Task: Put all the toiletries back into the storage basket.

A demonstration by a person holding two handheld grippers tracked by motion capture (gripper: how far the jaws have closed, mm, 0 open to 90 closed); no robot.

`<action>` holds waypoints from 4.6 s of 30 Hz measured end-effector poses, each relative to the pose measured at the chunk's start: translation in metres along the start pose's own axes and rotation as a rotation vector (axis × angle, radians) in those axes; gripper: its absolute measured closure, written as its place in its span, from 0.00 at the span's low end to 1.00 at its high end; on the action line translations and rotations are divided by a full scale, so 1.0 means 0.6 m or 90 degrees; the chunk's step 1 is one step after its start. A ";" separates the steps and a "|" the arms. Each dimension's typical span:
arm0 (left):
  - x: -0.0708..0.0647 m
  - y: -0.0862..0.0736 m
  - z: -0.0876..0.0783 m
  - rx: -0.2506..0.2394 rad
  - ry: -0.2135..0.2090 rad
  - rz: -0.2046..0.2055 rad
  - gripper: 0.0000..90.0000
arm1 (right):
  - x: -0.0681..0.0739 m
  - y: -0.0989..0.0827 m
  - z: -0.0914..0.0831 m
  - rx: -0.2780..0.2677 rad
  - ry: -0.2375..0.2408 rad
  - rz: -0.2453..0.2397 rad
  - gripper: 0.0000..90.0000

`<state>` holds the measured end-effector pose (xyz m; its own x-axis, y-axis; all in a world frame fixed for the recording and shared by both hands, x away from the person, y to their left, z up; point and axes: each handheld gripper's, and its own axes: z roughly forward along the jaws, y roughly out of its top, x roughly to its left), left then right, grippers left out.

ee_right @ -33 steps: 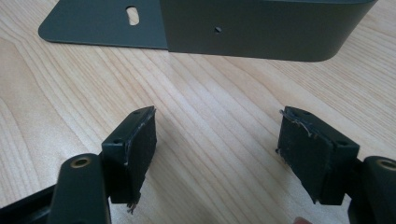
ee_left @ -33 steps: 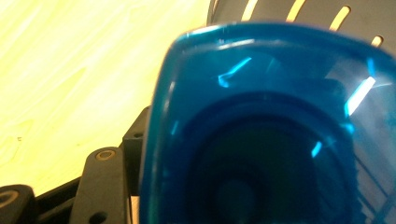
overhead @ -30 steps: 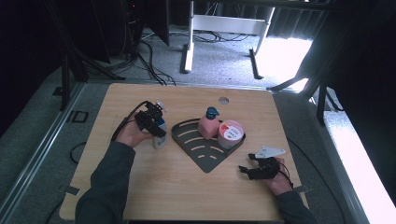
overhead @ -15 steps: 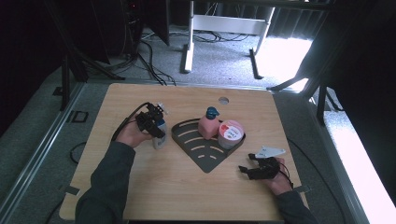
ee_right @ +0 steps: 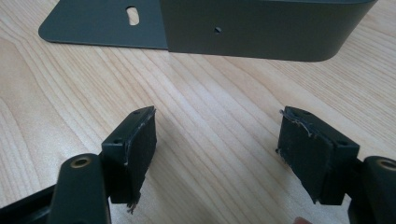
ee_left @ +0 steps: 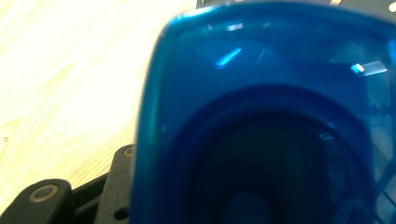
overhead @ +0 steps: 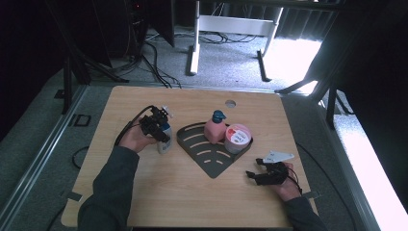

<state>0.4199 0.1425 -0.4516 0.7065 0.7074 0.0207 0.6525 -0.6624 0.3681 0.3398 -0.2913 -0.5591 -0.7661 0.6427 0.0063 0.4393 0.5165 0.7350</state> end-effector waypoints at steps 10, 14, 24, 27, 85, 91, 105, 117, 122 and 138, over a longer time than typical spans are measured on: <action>-0.001 0.000 -0.001 0.002 -0.002 -0.003 0.61 | 0.000 0.000 0.000 0.000 0.001 0.001 0.31; -0.001 0.000 -0.004 0.001 -0.003 -0.007 0.61 | 0.000 0.000 0.000 0.000 0.000 0.000 0.31; -0.001 0.000 -0.013 -0.009 -0.005 -0.012 0.61 | 0.000 0.000 0.000 0.000 0.000 0.000 0.31; -0.002 0.000 -0.014 -0.014 -0.007 -0.016 0.61 | 0.000 0.000 0.000 0.000 0.000 0.000 0.31; -0.023 0.028 -0.053 -0.077 0.007 0.002 0.61 | 0.000 0.000 0.000 0.000 0.001 0.001 0.31; -0.026 0.035 -0.055 -0.085 0.005 0.003 0.61 | 0.000 0.000 0.000 -0.001 0.001 0.001 0.31; -0.041 0.059 -0.049 -0.094 -0.001 0.009 0.61 | -0.001 0.000 0.000 -0.001 0.003 0.002 0.30; -0.042 0.069 -0.044 -0.104 0.002 -0.002 0.61 | -0.001 0.000 0.000 0.000 0.003 0.001 0.30; -0.045 0.076 -0.039 -0.101 0.003 0.001 0.61 | -0.001 0.000 0.000 -0.001 0.003 0.001 0.30; -0.049 0.102 -0.027 -0.087 0.005 0.014 0.61 | -0.001 0.000 -0.001 0.000 0.004 -0.002 0.30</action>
<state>0.4347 0.0854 -0.4145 0.7174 0.6957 0.0369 0.5933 -0.6378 0.4911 0.3398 -0.2918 -0.5590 -0.7701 0.6379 0.0079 0.4370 0.5185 0.7350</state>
